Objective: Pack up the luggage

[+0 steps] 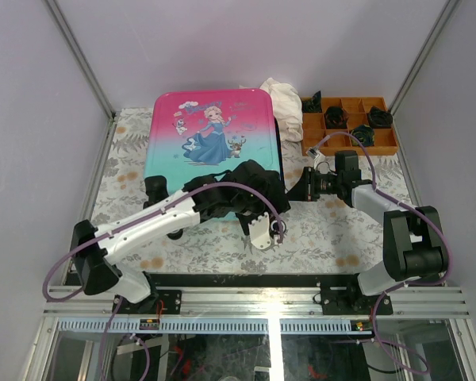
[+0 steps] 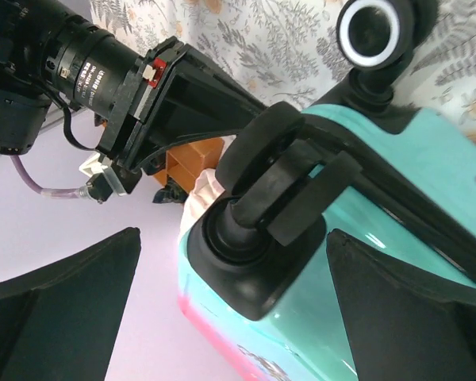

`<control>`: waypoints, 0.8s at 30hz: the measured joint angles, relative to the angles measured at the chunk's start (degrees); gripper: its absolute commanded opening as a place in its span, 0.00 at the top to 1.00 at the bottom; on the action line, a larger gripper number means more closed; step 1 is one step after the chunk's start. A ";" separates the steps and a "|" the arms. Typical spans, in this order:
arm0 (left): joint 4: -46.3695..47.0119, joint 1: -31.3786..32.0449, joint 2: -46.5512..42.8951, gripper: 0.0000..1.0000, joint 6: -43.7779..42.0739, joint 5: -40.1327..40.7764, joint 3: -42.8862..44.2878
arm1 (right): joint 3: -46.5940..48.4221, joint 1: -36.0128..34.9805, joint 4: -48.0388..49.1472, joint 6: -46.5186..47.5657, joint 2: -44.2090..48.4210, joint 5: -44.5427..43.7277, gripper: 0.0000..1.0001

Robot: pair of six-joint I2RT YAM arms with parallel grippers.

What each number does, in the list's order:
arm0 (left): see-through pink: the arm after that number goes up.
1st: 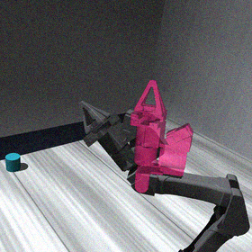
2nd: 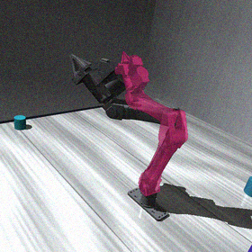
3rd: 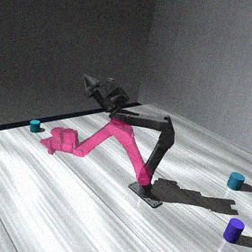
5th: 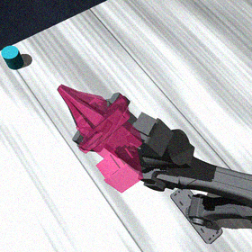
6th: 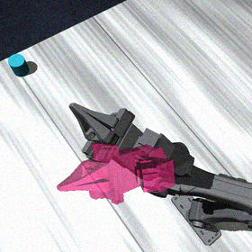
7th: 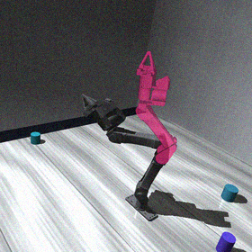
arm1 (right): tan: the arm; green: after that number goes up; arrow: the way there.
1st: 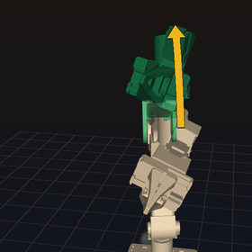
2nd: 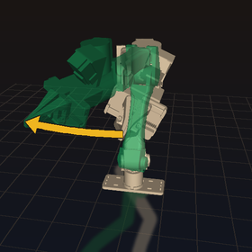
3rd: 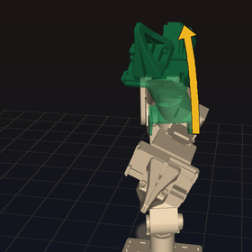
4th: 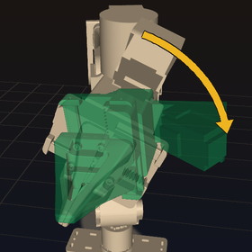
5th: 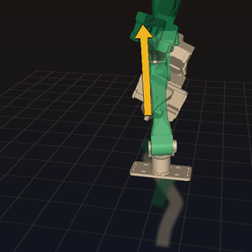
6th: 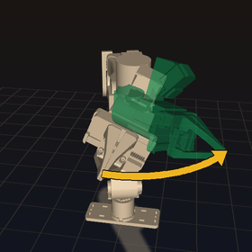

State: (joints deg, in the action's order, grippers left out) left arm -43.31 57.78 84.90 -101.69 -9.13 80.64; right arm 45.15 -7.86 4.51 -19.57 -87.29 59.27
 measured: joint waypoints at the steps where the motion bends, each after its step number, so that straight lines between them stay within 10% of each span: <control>1: 0.72 -0.37 0.66 0.03 -1.57 0.04 0.00 | -0.02 0.00 0.09 -0.15 0.00 0.02 1.00; 9: 0.35 -1.16 6.56 0.21 -10.84 0.44 2.05 | -0.04 0.00 1.20 -0.98 -0.66 0.57 1.00; 24: -10.05 0.50 10.73 1.00 -15.91 5.38 8.72 | 0.07 0.13 0.76 0.81 -0.87 0.90 1.00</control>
State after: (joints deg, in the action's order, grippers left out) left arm -53.36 58.28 95.64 -117.60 -3.75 89.36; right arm 45.21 -7.73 5.28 -18.76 -88.16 60.16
